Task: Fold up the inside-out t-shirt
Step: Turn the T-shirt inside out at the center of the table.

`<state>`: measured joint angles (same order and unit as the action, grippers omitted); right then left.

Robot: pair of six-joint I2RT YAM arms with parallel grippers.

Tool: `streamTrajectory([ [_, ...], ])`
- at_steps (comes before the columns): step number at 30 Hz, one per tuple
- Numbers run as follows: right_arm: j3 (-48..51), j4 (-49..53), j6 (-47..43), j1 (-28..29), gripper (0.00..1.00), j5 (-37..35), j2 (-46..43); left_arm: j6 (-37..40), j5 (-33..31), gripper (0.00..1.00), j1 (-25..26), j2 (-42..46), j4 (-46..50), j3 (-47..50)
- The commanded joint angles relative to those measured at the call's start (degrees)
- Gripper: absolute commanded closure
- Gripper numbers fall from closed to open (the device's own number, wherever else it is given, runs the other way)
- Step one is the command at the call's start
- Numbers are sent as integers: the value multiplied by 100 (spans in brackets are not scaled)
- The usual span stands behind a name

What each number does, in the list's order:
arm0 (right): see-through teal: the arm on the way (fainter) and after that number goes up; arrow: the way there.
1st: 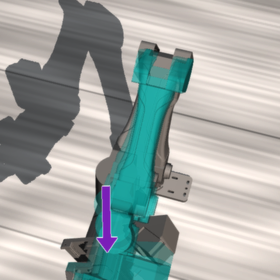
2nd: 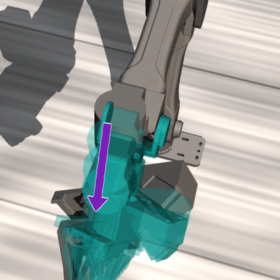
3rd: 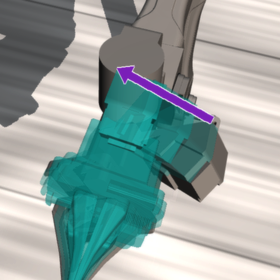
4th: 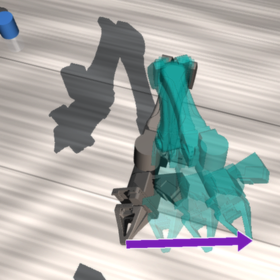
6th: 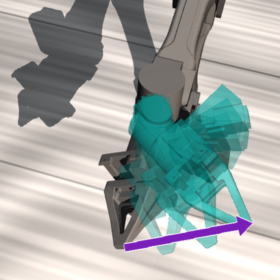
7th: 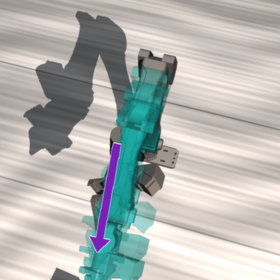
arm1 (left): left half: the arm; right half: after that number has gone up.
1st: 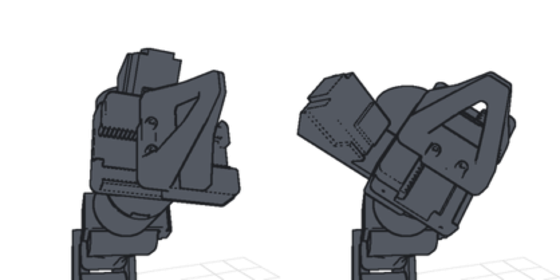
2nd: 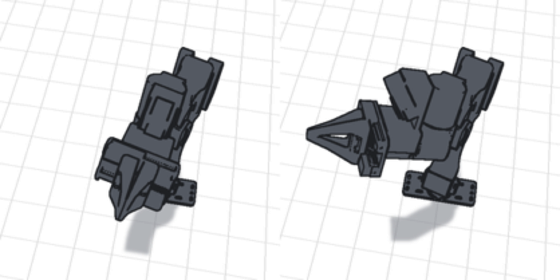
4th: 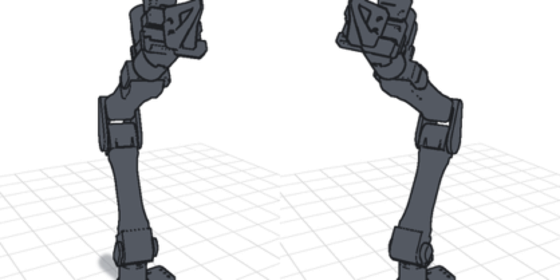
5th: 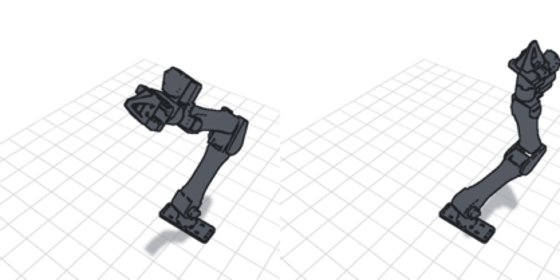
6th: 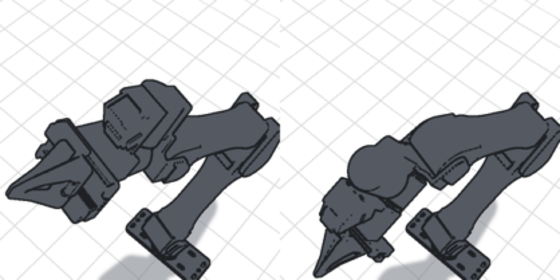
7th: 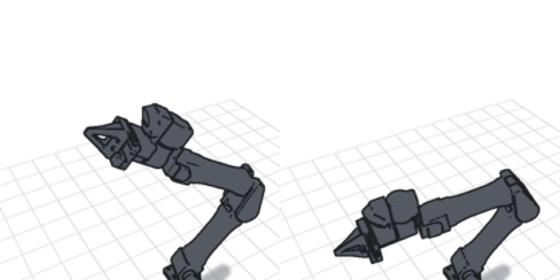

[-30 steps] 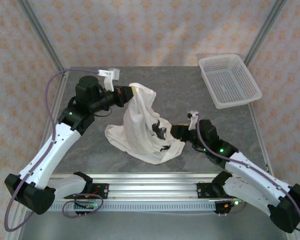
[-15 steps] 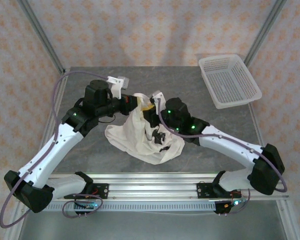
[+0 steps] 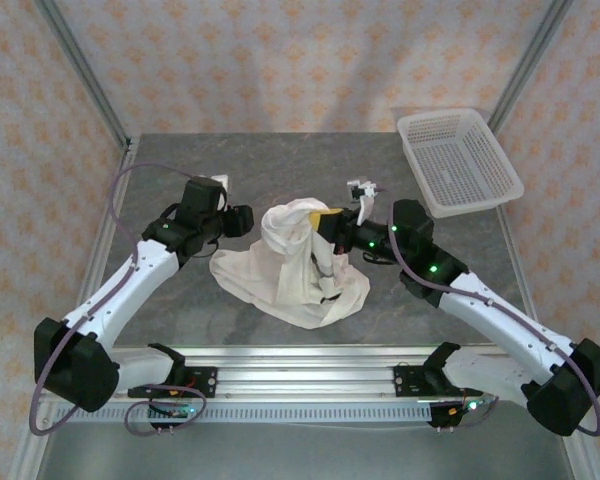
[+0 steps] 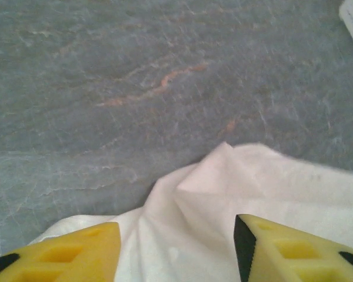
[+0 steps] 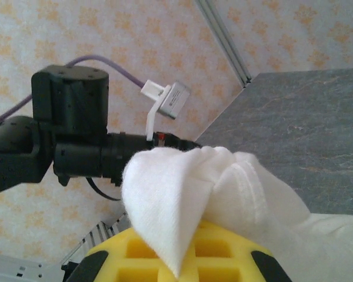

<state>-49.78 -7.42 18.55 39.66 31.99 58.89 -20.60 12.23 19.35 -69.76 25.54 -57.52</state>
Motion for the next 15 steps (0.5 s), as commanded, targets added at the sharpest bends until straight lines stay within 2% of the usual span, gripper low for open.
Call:
streamTrajectory([
  [1, 82, -351, 293, -87, 100, 39, 76, -24, 655, 37, 7, 856, -646, 120],
  [4, 33, -333, 339, -125, 100, -52, 231, -524, 805, 35, 32, 1496, -568, 387],
  [7, -30, -323, 334, -125, 100, -61, 336, -1593, 1350, 35, 183, 1804, -863, 868],
  [9, -82, -324, 334, -125, 100, -20, 400, -2106, 1780, 35, 392, 1755, -1299, 1135],
  [11, -165, -325, 339, -125, 100, 71, 469, -2304, 1886, 35, 608, 1603, -1643, 1255],
  [15, -320, -340, 412, -125, 100, 369, 604, -2390, 1886, 24, 750, 1020, -2146, 1128],
])
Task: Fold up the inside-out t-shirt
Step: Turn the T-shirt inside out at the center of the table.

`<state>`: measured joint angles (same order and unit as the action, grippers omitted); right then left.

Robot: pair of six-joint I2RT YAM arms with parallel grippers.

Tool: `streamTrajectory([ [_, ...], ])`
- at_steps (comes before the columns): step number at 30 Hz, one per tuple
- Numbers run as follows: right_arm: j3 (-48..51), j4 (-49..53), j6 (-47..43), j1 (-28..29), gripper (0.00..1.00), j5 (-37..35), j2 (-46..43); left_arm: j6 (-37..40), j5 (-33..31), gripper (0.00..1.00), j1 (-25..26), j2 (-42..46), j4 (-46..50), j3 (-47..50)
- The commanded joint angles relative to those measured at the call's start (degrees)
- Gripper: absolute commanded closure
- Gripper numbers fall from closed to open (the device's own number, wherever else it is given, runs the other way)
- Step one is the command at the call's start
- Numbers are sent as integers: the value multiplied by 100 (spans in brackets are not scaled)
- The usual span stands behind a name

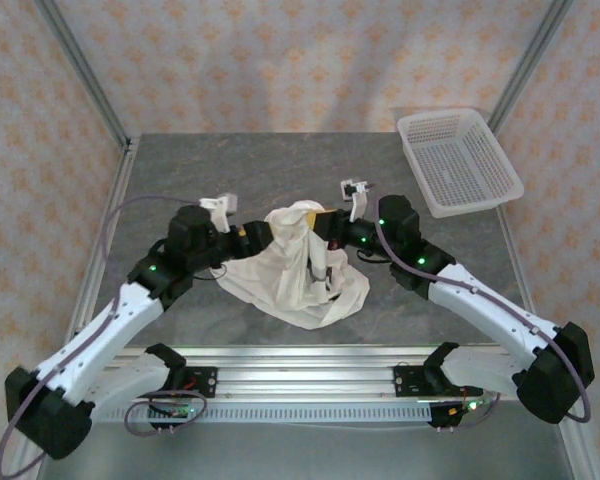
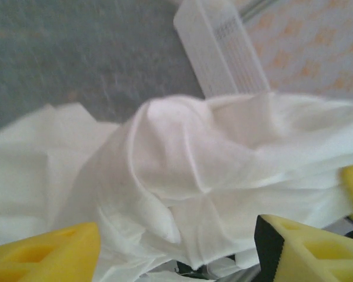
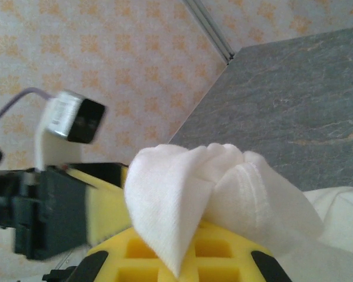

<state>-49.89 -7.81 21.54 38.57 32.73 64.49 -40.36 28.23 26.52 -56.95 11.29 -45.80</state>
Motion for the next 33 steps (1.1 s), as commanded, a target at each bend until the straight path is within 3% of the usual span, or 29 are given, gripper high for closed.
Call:
streamTrajectory([
  [1, -327, -306, 141, -16, 100, 364, 59, -480, 305, 21, 45, -399, -921, -83],
  [5, -295, -408, 328, 1, 100, 574, 61, -857, -51, 16, 50, -966, -1480, -152],
  [7, -227, -440, 431, 2, 100, 539, 13, -1018, -114, 22, 46, -1158, -1754, -119],
  [12, 245, -303, 695, -49, 100, -385, -358, -800, -234, 91, -86, -994, -1430, -330],
  [13, 413, -317, 747, -74, 100, -511, -411, -694, -199, 100, -150, -889, -1301, -409],
  [20, 1992, -979, 643, 19, 99, -490, -21, -603, 627, 100, -350, -382, -1109, -865],
  [24, 1544, -34, -137, 330, 78, -739, -132, -367, 772, 100, -333, -308, -910, -912],
  [27, 995, 506, -1008, 579, 56, -1300, -367, -1, 746, 100, -282, -284, -553, -961],
  [30, 668, 425, -1960, 726, 39, -1679, -449, 351, 811, 100, -198, -255, -349, -993],
  [33, 347, 278, -2612, 749, 30, -1759, -290, 717, 949, 100, -86, -262, -60, -1127],
])
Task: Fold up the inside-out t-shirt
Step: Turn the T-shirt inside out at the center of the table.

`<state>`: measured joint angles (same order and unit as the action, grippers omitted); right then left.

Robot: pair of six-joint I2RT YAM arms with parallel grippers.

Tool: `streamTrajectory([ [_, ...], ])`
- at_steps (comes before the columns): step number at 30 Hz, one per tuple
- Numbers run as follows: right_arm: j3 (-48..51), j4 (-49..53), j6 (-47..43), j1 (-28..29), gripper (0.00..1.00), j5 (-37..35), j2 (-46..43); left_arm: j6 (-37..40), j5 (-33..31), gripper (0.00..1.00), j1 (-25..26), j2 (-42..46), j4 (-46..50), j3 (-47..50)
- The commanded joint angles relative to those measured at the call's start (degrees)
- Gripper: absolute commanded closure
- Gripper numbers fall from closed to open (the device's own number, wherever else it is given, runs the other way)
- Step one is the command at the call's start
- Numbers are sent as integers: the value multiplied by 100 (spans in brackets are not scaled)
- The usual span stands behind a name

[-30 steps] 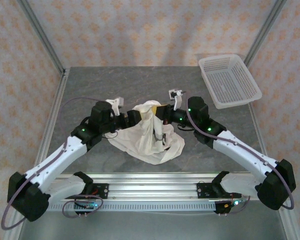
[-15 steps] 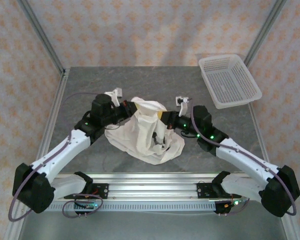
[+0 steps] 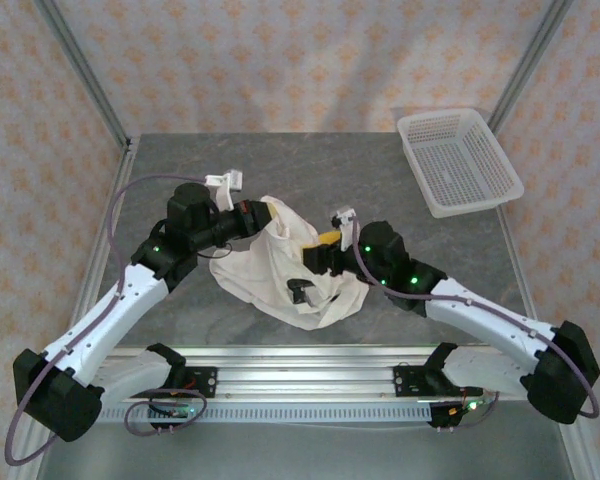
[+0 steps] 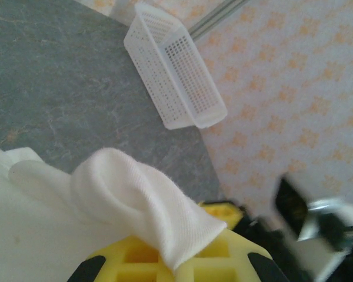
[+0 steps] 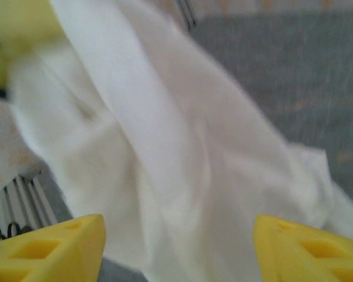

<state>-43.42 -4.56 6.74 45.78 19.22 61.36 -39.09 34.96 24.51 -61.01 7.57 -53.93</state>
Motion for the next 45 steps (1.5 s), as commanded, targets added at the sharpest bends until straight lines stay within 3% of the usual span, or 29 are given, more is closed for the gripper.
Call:
streamTrajectory([
  [1, -436, -15, -1284, 28, 29, -361, 125, 689, 315, 100, 147, 142, 410, -367],
  [5, -1111, 436, -1667, 28, 33, 116, 875, 1007, 399, 100, 246, 207, 581, -471],
  [7, -1326, 524, -1527, 28, 40, 525, 1206, 1045, 345, 100, 251, 235, 628, -500],
  [9, -1435, 533, -1292, 28, 61, 824, 1379, 1092, 155, 100, 256, 249, 778, -547],
  [11, -1450, 467, -1052, 19, 98, 922, 1345, 1188, -322, 100, 251, 241, 1115, -613],
  [12, -1429, 436, -932, 19, 100, 989, 1280, 1243, -628, 100, 245, 218, 1331, -643],
  [15, -1312, 225, -375, 10, 100, 1511, 909, 1506, -2106, 100, 215, -41, 2178, -707],
  [17, -1269, 98, 60, -20, 100, 2030, 688, 1703, -2759, 89, 133, -427, 2590, -753],
  [21, -1024, -461, 952, -190, 100, 2197, 359, 1979, -2763, 74, 131, -738, 2606, -743],
  [24, -885, -578, 1350, -479, 100, 1878, 297, 2032, -2842, 59, 124, -463, 2572, -704],
  [27, -761, -813, 1519, -623, 100, 1769, 353, 2145, -3093, 55, 124, 39, 2764, -675],
  [30, -762, -867, 1516, -632, 100, 1778, 470, 2200, -2756, 51, 126, 611, 2814, -514],
  [34, -860, -866, 1516, -631, 100, 1935, 614, 2186, -1656, 48, 293, 826, 2798, -411],
  [40, -1040, -804, 1523, -631, 100, 2271, 895, 2099, -1939, 47, 468, 294, 2776, -513],
  [45, -1074, -692, 1490, -623, 100, 2370, 944, 1562, -1379, 45, 473, -583, 2054, -565],
])
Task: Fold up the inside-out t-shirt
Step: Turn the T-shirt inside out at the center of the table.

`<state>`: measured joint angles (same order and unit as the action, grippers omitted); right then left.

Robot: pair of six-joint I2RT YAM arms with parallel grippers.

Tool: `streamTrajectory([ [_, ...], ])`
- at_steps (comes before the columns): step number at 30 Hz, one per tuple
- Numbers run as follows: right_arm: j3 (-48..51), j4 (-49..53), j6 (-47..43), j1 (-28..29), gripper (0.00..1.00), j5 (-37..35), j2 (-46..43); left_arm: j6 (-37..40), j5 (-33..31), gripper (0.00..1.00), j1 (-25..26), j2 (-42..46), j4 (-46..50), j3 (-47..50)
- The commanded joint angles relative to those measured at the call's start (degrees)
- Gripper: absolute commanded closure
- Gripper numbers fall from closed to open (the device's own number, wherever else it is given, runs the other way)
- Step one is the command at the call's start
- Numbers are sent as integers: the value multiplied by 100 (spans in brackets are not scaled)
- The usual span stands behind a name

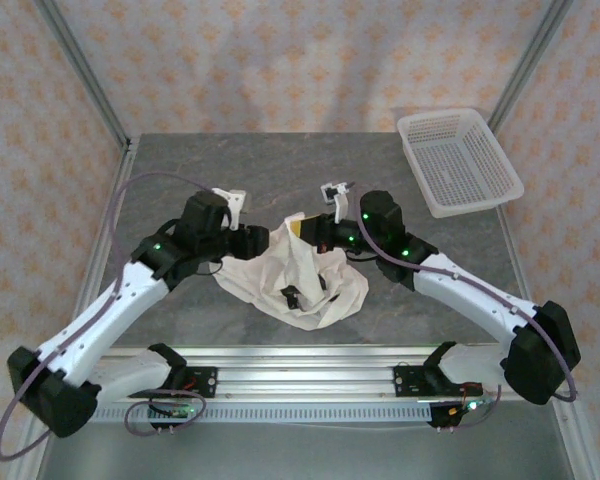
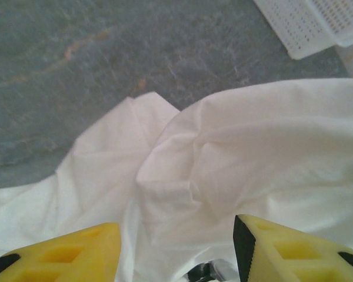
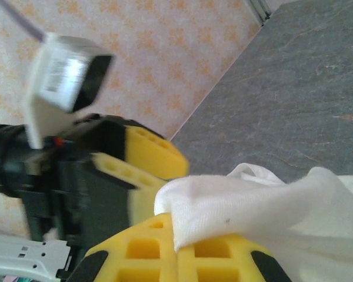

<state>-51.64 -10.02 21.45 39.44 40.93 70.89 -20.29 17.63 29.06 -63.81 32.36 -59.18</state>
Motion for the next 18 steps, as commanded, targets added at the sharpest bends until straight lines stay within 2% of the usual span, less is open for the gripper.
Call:
streamTrajectory([
  [1, -247, -127, 24, 11, 100, 186, -5, -372, 389, 44, 13, -476, -508, -58],
  [4, -216, -140, 70, 11, 100, 175, -38, -455, 282, 43, 12, -841, -559, -94],
  [5, -208, -126, 67, 11, 100, 159, -62, -474, 248, 47, 7, -931, -523, -102],
  [6, -206, -108, 46, 11, 100, 132, -90, -513, 179, 54, 7, -985, -466, -110],
  [10, -135, -17, -80, 11, 100, -40, -220, -696, -259, 100, -84, -949, -210, -68],
  [14, 46, -29, -90, 2, 100, -167, -244, -843, -141, 100, -219, -505, -311, -13],
  [18, 841, -206, -396, -7, 100, -584, -280, -1247, 614, 100, -538, 104, -595, -135],
])
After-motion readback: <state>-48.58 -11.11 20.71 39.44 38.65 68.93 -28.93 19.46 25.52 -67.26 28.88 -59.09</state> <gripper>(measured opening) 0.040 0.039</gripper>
